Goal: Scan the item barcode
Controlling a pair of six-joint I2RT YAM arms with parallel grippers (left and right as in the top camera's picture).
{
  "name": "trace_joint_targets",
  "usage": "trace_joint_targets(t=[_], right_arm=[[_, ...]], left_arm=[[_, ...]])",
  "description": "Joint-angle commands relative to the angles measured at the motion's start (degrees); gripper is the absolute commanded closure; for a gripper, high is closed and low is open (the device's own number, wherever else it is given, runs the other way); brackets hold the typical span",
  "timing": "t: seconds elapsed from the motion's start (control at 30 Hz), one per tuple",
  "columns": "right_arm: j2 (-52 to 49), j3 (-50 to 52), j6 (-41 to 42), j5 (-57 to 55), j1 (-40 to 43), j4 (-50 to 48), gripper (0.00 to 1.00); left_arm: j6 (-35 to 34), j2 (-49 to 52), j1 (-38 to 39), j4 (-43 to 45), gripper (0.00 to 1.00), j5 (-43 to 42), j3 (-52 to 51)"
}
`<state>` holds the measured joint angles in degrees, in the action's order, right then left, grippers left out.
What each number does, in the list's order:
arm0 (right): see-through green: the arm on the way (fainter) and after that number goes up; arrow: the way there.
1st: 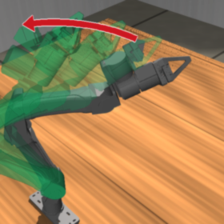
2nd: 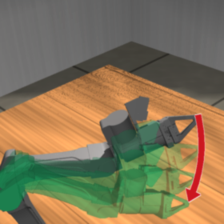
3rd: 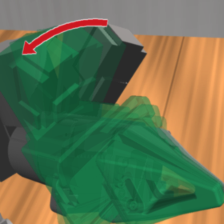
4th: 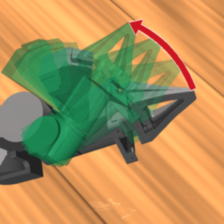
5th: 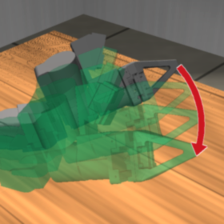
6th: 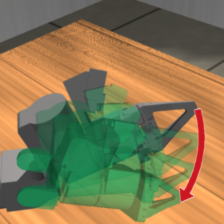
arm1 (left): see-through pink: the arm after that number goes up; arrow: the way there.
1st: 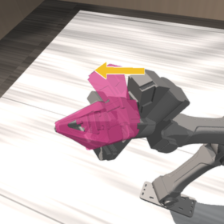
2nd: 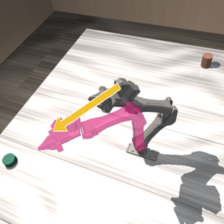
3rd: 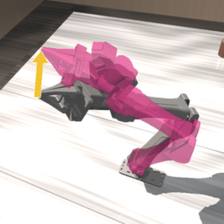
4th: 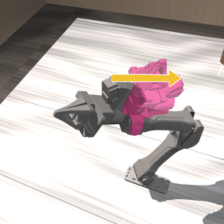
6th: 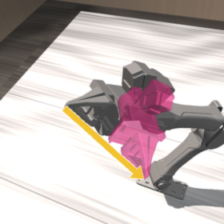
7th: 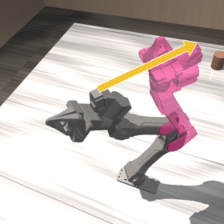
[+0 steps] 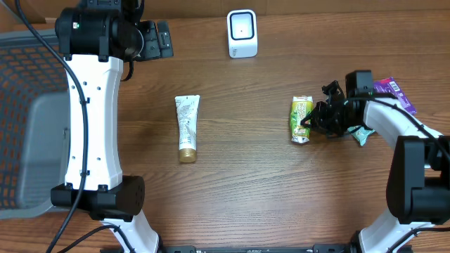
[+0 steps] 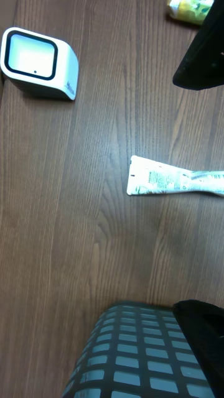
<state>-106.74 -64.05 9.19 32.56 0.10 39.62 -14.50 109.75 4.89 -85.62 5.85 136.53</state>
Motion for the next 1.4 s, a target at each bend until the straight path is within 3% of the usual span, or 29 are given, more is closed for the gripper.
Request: trace_joint_targets(t=[0.0,0.13,0.27,0.4,0.57,0.6,0.73,0.77,1.0,1.17,1.37], right_arm=[[3.37,-7.87,1.9,-18.27,-4.61,6.58,0.95],[3.65,-15.76,10.4,-42.66,-14.43,16.5,0.96],[2.86,-16.65,15.54,-61.86,-26.4,20.22,0.96],[-1.9,-16.65,16.57,-70.51,-34.84,22.53,0.96],[-10.36,-16.65,16.52,-77.02,-39.01,23.41,0.96],[-12.04,-16.65,16.52,-78.53,-39.78,23.71,0.85],[-12.24,-16.87,15.65,-76.48,-42.4,24.0,0.69],[-12.22,-17.22,15.06,-75.1,-43.12,24.55,0.62],[-12.22,-21.66,6.64,-57.51,-47.74,21.14,0.36],[-12.2,-21.9,4.28,-47.1,-47.82,18.62,0.32],[-7.65,-24.9,8.52,-41.83,-42.95,18.14,0.33]], left_arm=[[0.13,0.28,0.39,0.2,0.0,0.13,0.22],[0.15,0.28,0.39,0.2,0.0,0.13,0.22],[0.13,0.28,0.39,0.2,0.0,0.13,0.22],[0.13,0.28,0.39,0.2,0.01,0.13,0.22],[0.13,0.28,0.39,0.2,0.0,0.13,0.22],[0.15,0.28,0.37,0.17,0.0,0.13,0.22],[0.13,0.28,0.39,0.2,0.0,0.13,0.22],[0.15,0.28,0.39,0.2,0.0,0.13,0.22],[0.13,0.28,0.33,0.17,0.0,0.13,0.22],[0.13,0.28,0.48,0.2,0.0,0.11,0.22],[0.13,0.28,0.48,0.17,0.0,0.11,0.22]])
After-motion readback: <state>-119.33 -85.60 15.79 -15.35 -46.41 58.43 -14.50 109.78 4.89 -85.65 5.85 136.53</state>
